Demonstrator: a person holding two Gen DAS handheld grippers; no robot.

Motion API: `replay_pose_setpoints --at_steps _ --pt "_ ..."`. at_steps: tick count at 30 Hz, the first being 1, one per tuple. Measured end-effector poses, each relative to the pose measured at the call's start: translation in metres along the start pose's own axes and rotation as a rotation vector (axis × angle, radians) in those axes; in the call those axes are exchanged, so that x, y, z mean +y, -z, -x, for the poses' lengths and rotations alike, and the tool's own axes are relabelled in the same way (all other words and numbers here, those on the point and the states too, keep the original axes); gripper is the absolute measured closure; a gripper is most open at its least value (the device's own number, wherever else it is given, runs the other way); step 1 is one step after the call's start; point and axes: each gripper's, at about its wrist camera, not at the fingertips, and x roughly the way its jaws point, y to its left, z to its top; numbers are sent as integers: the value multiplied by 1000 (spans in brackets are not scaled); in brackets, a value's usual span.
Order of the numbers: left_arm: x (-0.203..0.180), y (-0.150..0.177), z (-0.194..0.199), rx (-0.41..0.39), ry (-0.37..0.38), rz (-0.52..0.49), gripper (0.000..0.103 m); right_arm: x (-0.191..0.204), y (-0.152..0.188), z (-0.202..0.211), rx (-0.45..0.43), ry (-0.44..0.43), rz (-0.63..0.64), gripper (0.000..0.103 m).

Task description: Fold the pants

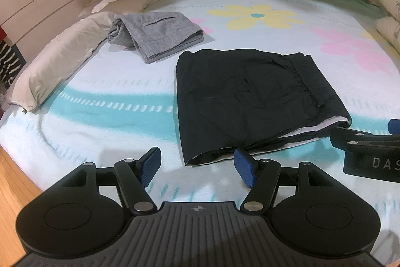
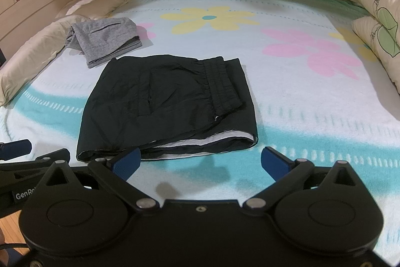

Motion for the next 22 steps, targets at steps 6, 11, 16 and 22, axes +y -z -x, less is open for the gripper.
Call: replay_pose_setpoints --at_steps 6,11,16,22 --pt "0 0 0 3 0 0 40 0 0 0 1 0 0 1" --pt "0 1 0 2 1 -3 40 0 0 0 4 -2 4 1" --pt "0 1 0 3 3 -1 40 1 2 -1 9 0 7 1" --pt "-1 0 -2 8 6 -2 40 2 1 -2 13 0 11 1"
